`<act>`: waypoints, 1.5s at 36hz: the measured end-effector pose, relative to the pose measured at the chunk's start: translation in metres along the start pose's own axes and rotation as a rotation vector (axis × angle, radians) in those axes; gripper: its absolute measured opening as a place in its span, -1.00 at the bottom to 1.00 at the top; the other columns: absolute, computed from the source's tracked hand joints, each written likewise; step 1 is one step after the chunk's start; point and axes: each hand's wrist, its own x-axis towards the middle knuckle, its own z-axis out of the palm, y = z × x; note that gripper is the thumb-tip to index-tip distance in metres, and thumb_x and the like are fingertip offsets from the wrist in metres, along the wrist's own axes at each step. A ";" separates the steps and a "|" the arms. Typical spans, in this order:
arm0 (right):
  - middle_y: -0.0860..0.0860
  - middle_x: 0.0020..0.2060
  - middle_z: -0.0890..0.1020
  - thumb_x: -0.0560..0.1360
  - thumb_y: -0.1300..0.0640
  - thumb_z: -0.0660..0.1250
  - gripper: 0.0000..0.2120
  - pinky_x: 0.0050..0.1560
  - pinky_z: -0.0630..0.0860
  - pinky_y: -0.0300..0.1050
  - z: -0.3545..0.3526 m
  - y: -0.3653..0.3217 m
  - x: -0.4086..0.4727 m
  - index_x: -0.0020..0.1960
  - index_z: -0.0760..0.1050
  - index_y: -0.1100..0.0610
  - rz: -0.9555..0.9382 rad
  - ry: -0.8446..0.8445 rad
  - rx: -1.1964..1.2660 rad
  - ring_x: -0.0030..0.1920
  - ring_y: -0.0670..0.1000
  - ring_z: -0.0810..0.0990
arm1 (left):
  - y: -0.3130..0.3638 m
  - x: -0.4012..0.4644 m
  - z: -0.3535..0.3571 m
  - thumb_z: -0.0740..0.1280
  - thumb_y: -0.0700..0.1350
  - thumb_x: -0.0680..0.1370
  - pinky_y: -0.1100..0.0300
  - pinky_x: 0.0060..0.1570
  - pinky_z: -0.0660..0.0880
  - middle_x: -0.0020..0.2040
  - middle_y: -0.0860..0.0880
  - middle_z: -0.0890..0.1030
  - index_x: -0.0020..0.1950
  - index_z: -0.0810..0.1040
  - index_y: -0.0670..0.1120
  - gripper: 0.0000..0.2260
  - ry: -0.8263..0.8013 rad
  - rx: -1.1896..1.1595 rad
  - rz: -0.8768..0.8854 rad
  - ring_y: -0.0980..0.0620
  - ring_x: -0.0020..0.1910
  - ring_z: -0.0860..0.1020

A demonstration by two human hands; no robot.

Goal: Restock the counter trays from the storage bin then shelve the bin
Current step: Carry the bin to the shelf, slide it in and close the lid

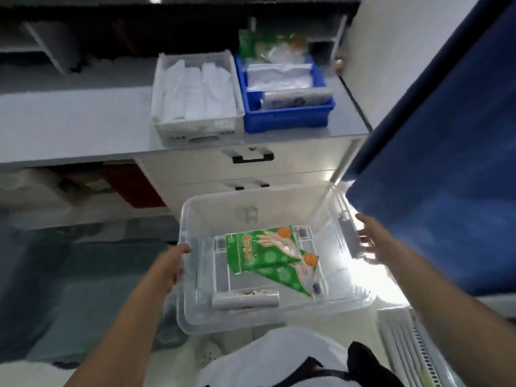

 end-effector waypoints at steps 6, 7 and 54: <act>0.06 -0.23 0.49 0.24 -0.07 0.41 -0.72 -0.60 0.38 -0.28 -0.118 0.018 -0.002 -0.16 0.50 0.07 -0.144 0.097 0.182 -0.39 0.09 0.52 | 0.043 -0.025 0.124 0.33 -0.09 0.52 0.13 -0.32 0.39 -0.32 -0.14 0.45 -0.07 0.51 -0.21 -0.83 -0.109 0.138 0.050 -0.06 -0.40 0.40; 0.06 -0.25 0.47 0.30 -0.05 0.43 -0.75 -0.61 0.36 -0.25 -0.136 0.020 -0.001 -0.14 0.51 0.08 -0.155 0.109 0.180 -0.39 0.10 0.49 | 0.051 -0.029 0.144 0.31 -0.09 0.53 0.17 -0.38 0.34 -0.38 -0.12 0.41 -0.13 0.50 -0.19 -0.84 -0.133 0.172 0.059 -0.02 -0.46 0.35; 0.18 -0.16 0.59 0.37 -0.51 0.08 -0.11 -0.23 0.45 -0.07 -0.559 -0.503 0.089 0.09 0.49 0.34 -0.273 0.382 0.059 -0.23 0.14 0.54 | 0.716 -0.108 0.528 0.36 0.19 0.49 0.09 -0.23 0.51 -0.21 -0.20 0.62 0.02 0.60 -0.28 -0.51 -0.257 0.513 0.572 -0.14 -0.26 0.56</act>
